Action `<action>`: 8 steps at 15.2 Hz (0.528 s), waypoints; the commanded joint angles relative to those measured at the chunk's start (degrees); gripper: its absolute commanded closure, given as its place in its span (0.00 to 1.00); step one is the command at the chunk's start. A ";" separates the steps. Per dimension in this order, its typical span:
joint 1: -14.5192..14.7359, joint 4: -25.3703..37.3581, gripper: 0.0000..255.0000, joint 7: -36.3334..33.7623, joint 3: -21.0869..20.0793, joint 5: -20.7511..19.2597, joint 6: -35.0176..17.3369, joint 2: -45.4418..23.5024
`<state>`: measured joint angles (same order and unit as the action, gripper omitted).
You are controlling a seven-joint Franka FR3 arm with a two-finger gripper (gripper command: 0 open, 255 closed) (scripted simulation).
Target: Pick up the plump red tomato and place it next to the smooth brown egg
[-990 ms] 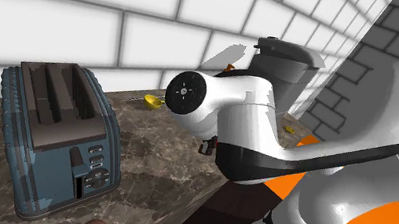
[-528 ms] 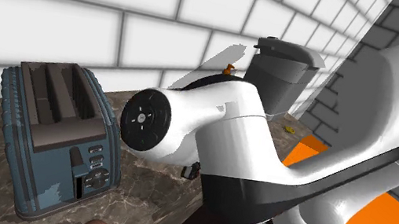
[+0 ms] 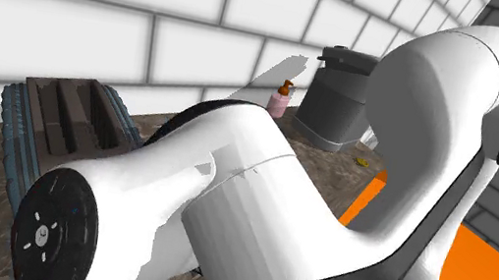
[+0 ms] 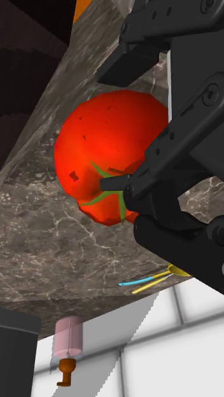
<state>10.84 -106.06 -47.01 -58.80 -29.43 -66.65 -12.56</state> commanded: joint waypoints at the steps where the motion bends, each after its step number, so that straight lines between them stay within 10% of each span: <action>1: 4.54 5.66 1.00 -4.20 0.34 -1.87 3.84 -6.25; 8: 23.07 27.72 1.00 -12.07 5.10 -6.90 14.93 -23.21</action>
<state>30.64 -82.34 -57.99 -54.50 -35.61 -53.69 -33.15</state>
